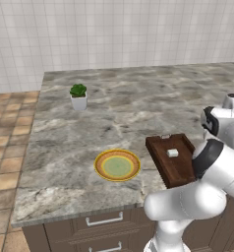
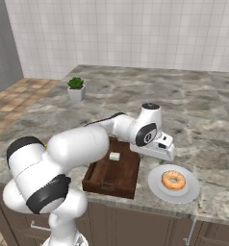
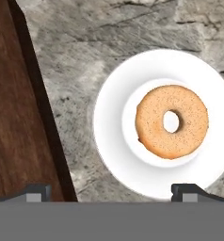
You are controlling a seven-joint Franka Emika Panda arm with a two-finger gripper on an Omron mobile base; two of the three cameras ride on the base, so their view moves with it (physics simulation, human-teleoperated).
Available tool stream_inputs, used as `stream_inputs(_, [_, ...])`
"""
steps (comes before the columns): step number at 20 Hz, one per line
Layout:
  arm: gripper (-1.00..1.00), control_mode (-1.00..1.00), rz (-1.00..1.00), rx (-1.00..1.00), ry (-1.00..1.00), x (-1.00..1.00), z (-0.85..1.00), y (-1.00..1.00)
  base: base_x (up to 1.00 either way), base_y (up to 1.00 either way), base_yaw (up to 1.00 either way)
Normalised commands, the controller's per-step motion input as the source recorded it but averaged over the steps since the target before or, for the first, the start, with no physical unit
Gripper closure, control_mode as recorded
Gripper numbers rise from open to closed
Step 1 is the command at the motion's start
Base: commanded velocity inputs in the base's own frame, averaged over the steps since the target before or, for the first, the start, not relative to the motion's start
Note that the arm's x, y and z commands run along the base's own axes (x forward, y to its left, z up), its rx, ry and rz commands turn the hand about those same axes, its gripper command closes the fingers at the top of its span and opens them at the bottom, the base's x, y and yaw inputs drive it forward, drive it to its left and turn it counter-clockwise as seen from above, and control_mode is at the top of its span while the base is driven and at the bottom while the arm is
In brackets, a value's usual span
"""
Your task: Move the dessert items from the plates to the tray.
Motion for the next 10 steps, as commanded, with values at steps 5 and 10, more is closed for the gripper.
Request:
stream_inputs(5, [-1.0, -1.0, 0.0, 0.1, -0.02, 0.02, -0.32, -0.39, 0.0, 0.0, 0.0])
stream_inputs(10, [-1.0, -1.0, -0.01, 0.0, -0.01, 0.0, -0.17, -0.39, 0.0, 0.0, 0.0])
